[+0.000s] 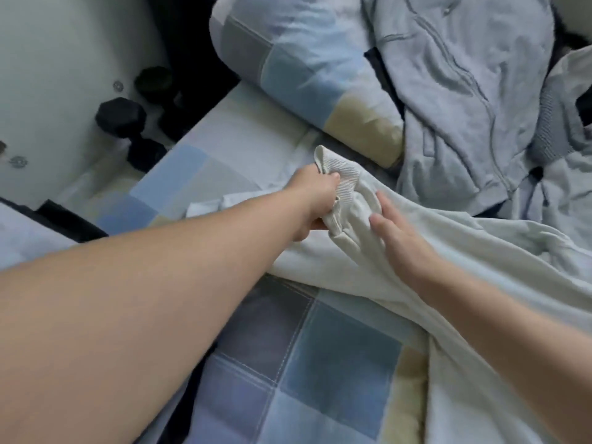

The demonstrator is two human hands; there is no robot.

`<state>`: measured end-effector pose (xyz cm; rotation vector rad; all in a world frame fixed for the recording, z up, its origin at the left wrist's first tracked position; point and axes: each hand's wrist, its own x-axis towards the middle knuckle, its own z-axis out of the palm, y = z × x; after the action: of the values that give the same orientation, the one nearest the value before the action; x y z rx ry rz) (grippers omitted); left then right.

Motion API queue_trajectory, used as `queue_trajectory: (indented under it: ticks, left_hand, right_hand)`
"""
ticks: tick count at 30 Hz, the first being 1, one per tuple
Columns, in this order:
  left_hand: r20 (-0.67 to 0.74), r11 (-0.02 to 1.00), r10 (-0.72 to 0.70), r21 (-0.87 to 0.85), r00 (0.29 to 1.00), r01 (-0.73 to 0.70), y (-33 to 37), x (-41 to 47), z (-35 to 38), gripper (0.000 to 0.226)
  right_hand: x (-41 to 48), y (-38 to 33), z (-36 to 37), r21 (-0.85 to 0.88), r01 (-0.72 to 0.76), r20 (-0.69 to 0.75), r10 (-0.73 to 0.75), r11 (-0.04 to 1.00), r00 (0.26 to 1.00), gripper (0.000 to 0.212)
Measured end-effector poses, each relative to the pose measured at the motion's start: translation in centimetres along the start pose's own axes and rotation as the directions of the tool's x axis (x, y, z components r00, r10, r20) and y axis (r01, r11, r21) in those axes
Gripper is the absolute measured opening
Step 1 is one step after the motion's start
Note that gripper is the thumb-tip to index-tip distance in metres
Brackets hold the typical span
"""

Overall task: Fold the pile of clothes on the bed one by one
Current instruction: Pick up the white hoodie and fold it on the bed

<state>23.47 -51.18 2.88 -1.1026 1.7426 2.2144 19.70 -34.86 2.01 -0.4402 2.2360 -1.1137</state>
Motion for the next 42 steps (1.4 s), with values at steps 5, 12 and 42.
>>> queue_trajectory:
  ticks: [5,12,42]
  left_hand:
    - [-0.127,0.996,-0.089,0.005,0.988,0.09,-0.3,0.9,-9.6,0.025]
    - [-0.297,0.972,-0.163,0.117,0.941,0.205,-2.6,1.8,-16.2,0.024]
    - [0.191,0.428,-0.049,0.891,0.98,-0.152,-16.9,-21.5,20.1,0.048]
  right_hand:
    - [2.9,-2.5,8.0,-0.176,-0.019,0.073,0.032,0.984,0.997,0.088]
    - [4.6,-3.6,14.7,-0.31,-0.07,0.207,0.14,0.948,0.968,0.06]
    - [-31.0,20.5,-17.2,-0.125,-0.361,0.018,0.366,0.924,0.93,0.052]
